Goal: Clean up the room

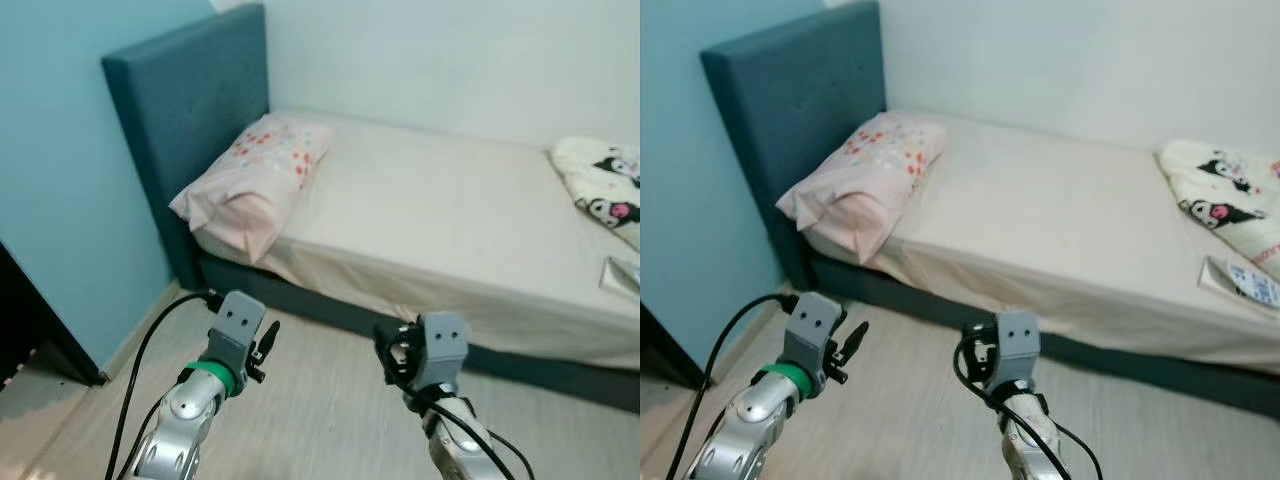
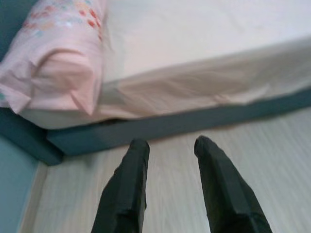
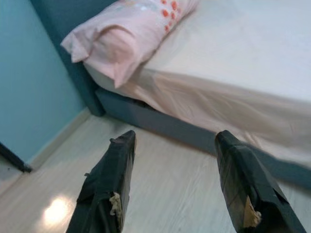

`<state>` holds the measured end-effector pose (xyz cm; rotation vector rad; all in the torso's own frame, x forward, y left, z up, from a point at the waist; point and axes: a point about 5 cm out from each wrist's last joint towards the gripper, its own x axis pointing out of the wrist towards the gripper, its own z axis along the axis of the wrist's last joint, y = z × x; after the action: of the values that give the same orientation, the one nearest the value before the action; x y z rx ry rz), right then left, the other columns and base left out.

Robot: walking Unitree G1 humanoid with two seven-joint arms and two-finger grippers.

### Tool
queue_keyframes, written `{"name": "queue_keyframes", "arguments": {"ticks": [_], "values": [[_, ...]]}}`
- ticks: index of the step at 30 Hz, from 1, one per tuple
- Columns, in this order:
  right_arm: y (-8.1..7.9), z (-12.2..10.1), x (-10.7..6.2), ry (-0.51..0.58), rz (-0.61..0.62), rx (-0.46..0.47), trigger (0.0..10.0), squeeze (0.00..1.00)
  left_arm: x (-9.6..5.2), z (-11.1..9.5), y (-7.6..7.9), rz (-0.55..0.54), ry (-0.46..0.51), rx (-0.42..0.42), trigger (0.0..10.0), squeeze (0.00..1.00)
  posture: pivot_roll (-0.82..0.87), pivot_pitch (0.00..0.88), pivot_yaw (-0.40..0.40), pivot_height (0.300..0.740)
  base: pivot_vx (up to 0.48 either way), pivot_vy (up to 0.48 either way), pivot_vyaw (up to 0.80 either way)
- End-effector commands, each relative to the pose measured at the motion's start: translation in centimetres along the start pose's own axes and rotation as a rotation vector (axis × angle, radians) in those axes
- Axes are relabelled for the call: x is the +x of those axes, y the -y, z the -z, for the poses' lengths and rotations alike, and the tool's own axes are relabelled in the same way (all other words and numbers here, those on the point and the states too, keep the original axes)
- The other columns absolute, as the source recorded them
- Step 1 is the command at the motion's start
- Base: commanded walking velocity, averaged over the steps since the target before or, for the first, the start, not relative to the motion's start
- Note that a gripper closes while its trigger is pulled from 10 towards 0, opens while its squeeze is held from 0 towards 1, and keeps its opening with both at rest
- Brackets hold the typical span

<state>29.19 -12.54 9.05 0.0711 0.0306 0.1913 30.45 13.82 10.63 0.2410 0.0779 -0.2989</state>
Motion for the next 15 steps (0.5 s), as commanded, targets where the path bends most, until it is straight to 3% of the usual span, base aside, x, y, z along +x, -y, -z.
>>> {"name": "queue_keyframes", "arguments": {"ticks": [1,15], "values": [[0.74,0.34,-0.32,-0.013,0.021,-0.011,10.0,0.00,-0.04,0.22,0.41,0.017,-0.008,-0.013,10.0,0.00,-0.11,0.042,0.071,0.715,0.000,0.000,-0.80],[0.68,0.50,-0.40,-0.009,0.019,-0.032,10.0,0.00,-0.13,0.36,0.87,0.037,-0.016,-0.033,10.0,0.00,-0.10,0.049,0.072,0.715,0.000,0.000,-0.80]]}}
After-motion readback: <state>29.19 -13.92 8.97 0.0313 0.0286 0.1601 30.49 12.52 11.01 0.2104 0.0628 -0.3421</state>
